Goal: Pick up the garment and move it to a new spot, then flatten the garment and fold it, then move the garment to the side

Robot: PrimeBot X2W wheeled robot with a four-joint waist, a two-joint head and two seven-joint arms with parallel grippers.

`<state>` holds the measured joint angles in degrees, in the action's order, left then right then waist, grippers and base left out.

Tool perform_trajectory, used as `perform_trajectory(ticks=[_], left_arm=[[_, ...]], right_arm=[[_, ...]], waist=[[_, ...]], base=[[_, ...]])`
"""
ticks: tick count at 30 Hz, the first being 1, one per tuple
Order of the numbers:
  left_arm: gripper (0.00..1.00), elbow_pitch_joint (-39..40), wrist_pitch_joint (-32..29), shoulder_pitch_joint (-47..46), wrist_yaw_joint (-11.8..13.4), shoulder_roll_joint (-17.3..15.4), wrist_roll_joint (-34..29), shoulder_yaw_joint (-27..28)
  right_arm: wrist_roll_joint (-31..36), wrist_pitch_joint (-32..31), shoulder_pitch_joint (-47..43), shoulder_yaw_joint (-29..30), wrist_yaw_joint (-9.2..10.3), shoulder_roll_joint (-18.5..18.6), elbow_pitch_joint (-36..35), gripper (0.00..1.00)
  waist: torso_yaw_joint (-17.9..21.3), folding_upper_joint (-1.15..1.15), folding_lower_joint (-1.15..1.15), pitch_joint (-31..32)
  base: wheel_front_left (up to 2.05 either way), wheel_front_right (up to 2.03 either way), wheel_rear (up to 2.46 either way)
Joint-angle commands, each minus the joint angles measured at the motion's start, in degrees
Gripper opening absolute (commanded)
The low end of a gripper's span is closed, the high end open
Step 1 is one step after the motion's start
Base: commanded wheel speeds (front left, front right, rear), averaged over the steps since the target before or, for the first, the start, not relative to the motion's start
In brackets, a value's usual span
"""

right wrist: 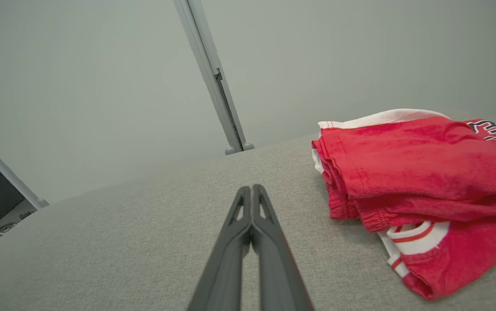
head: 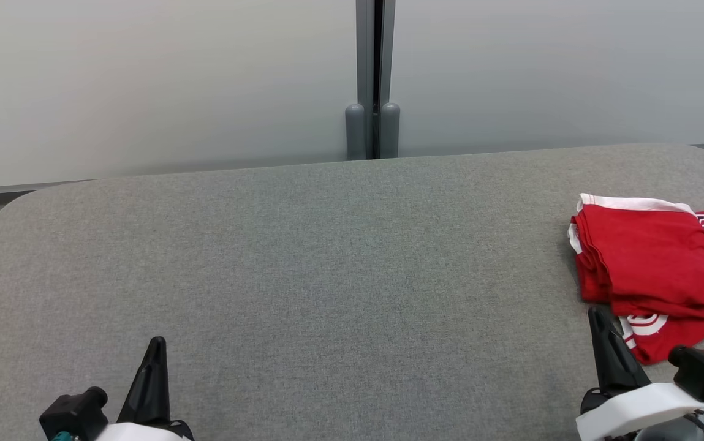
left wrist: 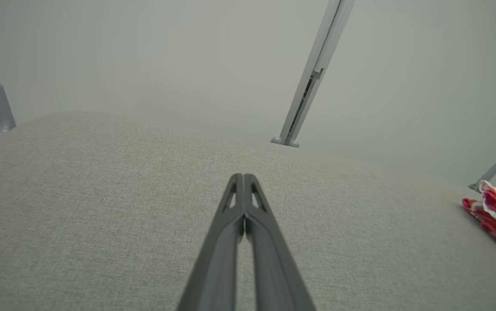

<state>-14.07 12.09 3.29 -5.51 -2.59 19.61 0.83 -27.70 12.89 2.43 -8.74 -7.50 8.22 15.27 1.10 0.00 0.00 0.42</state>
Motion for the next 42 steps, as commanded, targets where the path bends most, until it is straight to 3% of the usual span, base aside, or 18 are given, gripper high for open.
perform_trajectory(ticks=[1,42], left_arm=[[0.00,0.8,-0.6,-1.8,-0.3,-0.3,3.1,0.5],[0.00,0.7,-9.3,-5.8,-1.2,-0.4,37.1,3.0]], right_arm=[[-2.9,-0.8,1.4,0.9,0.00,0.2,-1.0,0.00],[-33.4,-9.5,2.8,7.5,0.00,-2.1,-1.3,0.00]], waist=[[0.0,0.00,0.00,0.0],[-0.4,0.00,0.00,-0.2]], base=[[0.00,0.00,0.00],[0.00,0.00,0.00]])
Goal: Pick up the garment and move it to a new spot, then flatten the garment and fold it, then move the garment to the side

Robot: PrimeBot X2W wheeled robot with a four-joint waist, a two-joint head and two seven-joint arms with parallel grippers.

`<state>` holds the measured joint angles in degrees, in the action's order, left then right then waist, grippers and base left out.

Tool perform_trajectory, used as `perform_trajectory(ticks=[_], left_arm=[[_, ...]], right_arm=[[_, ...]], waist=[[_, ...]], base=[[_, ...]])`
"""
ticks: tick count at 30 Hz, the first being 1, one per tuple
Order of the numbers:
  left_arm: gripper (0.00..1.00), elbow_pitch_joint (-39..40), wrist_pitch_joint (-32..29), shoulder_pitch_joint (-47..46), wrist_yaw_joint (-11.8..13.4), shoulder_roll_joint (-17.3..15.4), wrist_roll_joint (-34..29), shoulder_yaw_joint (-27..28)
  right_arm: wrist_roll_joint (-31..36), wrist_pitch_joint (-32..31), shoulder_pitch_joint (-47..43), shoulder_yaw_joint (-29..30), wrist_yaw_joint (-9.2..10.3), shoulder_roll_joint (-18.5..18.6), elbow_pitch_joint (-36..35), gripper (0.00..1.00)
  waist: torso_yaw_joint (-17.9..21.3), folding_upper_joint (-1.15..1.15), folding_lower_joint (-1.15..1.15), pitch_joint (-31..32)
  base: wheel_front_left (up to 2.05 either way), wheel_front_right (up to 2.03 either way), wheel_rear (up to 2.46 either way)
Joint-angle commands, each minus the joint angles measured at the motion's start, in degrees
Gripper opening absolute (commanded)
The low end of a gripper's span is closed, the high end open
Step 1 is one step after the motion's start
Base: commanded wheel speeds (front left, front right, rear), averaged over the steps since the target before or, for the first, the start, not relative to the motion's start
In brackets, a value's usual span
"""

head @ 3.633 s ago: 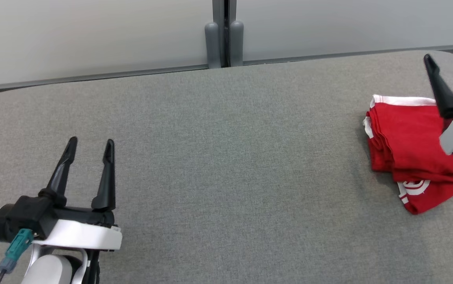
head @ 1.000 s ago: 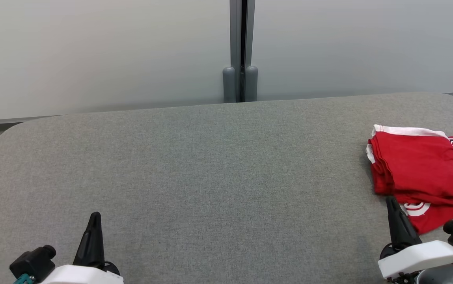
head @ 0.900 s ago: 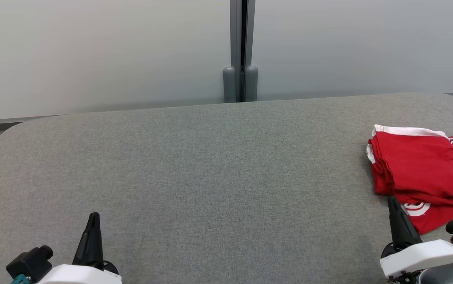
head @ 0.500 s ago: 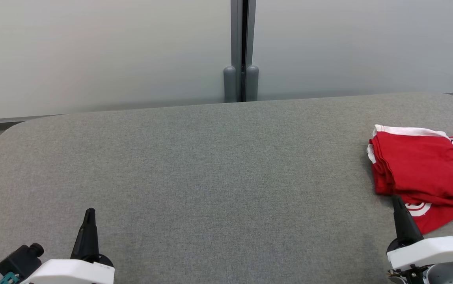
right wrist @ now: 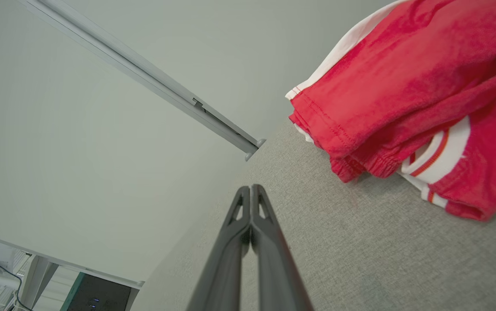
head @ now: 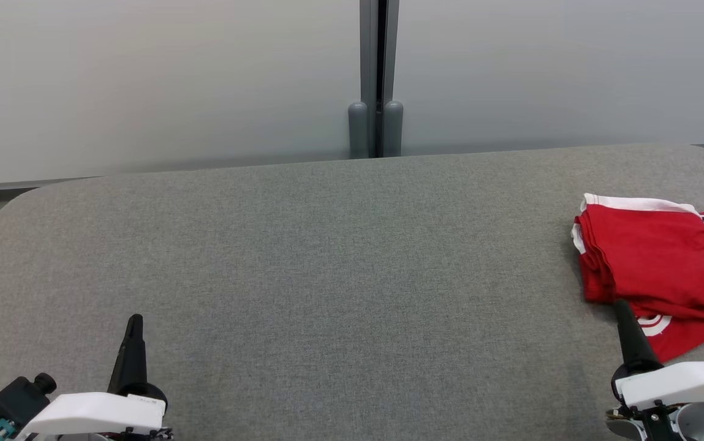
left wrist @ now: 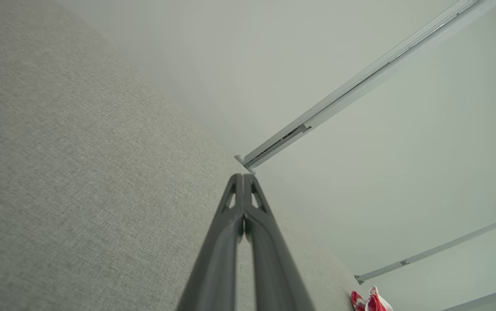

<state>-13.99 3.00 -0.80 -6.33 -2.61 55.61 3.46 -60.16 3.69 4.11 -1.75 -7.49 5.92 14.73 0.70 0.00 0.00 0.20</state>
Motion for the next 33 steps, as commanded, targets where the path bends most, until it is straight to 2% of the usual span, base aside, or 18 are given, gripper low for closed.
perform_trajectory(ticks=[1,33], left_arm=[[0.00,0.6,-0.4,-1.8,-0.3,-0.4,1.7,0.4],[0.00,0.3,-5.0,-3.9,-0.8,-0.4,19.3,1.9]], right_arm=[[-1.5,-0.4,1.1,0.7,-0.01,0.2,-0.8,0.00],[-17.2,-5.2,1.8,4.3,-0.01,-1.2,-0.8,0.00]], waist=[[0.0,0.00,0.00,0.0],[-0.3,0.00,0.00,-0.2]], base=[[0.00,0.00,0.00],[0.00,0.00,0.00]])
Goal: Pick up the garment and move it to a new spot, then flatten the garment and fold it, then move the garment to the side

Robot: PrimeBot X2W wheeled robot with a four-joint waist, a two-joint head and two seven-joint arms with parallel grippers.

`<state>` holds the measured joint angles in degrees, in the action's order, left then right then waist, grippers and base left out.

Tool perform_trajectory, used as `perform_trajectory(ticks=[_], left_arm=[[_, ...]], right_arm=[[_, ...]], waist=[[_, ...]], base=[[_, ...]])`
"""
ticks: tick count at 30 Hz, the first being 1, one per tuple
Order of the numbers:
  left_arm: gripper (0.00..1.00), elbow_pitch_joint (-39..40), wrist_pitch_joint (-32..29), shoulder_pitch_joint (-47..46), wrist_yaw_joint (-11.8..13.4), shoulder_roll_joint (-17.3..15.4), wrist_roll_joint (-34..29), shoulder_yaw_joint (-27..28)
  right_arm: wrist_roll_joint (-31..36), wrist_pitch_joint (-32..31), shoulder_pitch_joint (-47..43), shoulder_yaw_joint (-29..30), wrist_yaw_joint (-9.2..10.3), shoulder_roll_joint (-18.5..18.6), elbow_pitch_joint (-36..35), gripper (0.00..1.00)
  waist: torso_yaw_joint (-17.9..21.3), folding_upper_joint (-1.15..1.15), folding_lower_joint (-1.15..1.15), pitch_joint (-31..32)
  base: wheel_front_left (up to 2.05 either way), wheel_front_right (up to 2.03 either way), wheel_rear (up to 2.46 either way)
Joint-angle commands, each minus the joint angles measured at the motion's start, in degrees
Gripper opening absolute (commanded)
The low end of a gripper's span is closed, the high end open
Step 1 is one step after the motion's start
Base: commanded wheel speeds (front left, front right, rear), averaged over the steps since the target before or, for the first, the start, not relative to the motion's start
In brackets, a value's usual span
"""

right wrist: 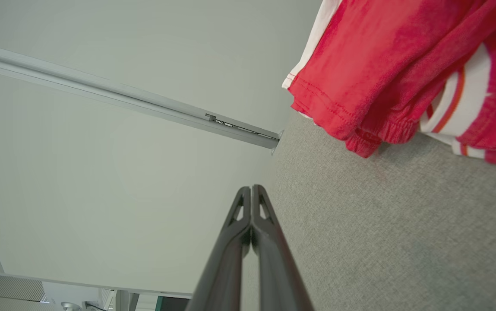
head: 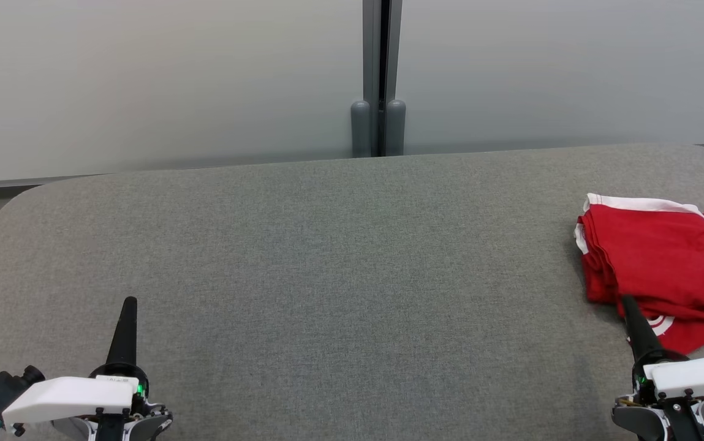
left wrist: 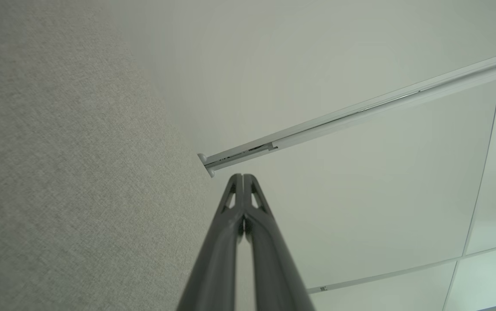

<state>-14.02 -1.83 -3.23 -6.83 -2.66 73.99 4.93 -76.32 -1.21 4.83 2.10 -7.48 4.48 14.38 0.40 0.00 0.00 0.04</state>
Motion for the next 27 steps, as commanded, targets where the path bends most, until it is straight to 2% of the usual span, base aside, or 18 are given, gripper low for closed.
perform_trajectory(ticks=[1,27], left_arm=[[0.00,0.3,-0.3,-1.5,-0.4,-0.3,1.4,0.5],[0.00,0.1,-3.3,-2.8,-0.7,-0.3,12.5,1.3]], right_arm=[[-1.5,-0.5,1.1,0.6,-0.02,0.2,-0.5,0.00],[-11.3,-3.6,1.5,2.9,-0.02,-0.8,-0.5,0.00]], waist=[[0.0,0.00,0.00,0.0],[-0.3,0.00,0.00,-0.1]], base=[[0.00,0.00,0.00],[0.00,0.00,0.00]])
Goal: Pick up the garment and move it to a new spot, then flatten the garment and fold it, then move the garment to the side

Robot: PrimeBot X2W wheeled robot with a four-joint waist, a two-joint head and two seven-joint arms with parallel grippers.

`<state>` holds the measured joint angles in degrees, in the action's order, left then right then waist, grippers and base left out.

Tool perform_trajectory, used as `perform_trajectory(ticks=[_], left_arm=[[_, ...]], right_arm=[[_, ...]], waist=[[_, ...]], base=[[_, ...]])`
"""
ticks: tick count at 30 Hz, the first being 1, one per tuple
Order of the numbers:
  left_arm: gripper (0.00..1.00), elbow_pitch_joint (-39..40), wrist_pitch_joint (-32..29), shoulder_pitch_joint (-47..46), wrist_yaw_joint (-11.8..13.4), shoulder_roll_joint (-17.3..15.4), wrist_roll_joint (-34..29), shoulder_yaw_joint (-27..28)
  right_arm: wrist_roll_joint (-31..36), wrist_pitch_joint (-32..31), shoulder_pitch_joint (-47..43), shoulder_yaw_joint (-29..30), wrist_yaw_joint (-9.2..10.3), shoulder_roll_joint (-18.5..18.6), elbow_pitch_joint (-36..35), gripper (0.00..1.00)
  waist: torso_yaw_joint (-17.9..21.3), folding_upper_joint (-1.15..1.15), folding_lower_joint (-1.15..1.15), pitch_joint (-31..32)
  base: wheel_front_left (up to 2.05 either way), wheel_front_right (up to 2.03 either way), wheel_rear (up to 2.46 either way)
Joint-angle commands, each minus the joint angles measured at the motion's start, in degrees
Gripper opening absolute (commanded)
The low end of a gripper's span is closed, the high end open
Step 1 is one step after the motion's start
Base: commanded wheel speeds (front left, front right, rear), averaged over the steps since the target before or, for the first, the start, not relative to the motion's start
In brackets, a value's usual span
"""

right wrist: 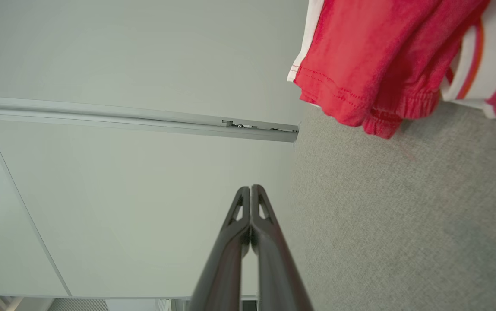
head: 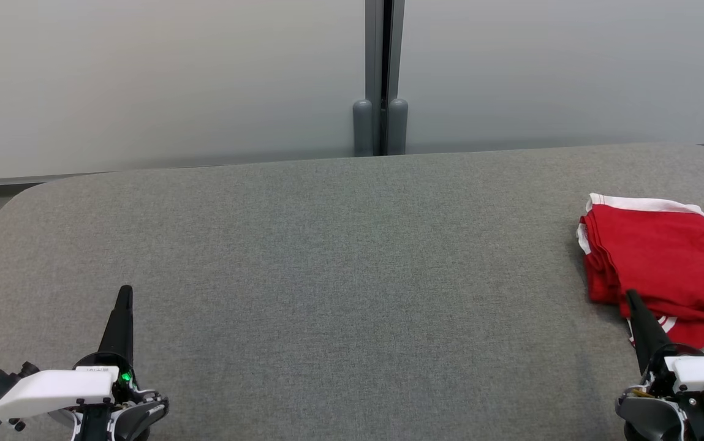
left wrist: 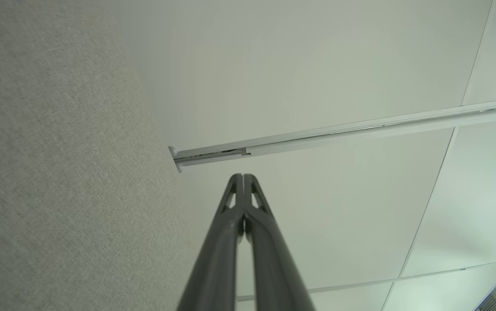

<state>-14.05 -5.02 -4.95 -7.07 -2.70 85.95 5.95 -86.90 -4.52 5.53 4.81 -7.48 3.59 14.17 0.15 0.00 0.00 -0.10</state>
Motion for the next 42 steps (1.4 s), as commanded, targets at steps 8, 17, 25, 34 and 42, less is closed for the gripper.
perform_trajectory(ticks=[8,17,25,34,42], left_arm=[[0.00,0.0,-0.9,-1.5,-0.5,-0.3,3.7,0.5],[0.00,-0.1,-1.7,-1.8,-0.6,-0.3,6.6,0.8],[0.00,-0.1,-1.7,-1.7,-0.6,-0.3,6.5,0.8],[0.00,0.0,-1.7,-1.7,-0.6,-0.3,6.5,0.8],[0.00,0.0,-1.7,-1.7,-0.6,-0.3,6.5,0.7]], right_arm=[[-3.4,-1.1,0.9,1.0,-0.02,-0.2,-0.3,0.00],[-6.0,-2.0,0.9,1.5,-0.02,-0.4,-0.2,0.00],[-5.8,-1.9,0.9,1.6,-0.02,-0.4,-0.2,0.00],[-5.7,-2.0,0.9,1.6,-0.02,-0.5,-0.2,0.00],[-5.7,-2.0,0.9,1.7,-0.02,-0.5,-0.2,0.00]], waist=[[-0.1,0.00,0.00,0.0],[-0.2,0.00,0.00,-0.1],[-0.2,0.00,0.00,-0.1],[-0.2,0.00,0.00,-0.1],[-0.2,0.00,0.00,-0.1]], base=[[0.00,0.00,0.00],[0.00,0.00,0.00],[0.00,0.00,0.00],[0.00,0.00,0.00],[0.00,0.00,0.00]])
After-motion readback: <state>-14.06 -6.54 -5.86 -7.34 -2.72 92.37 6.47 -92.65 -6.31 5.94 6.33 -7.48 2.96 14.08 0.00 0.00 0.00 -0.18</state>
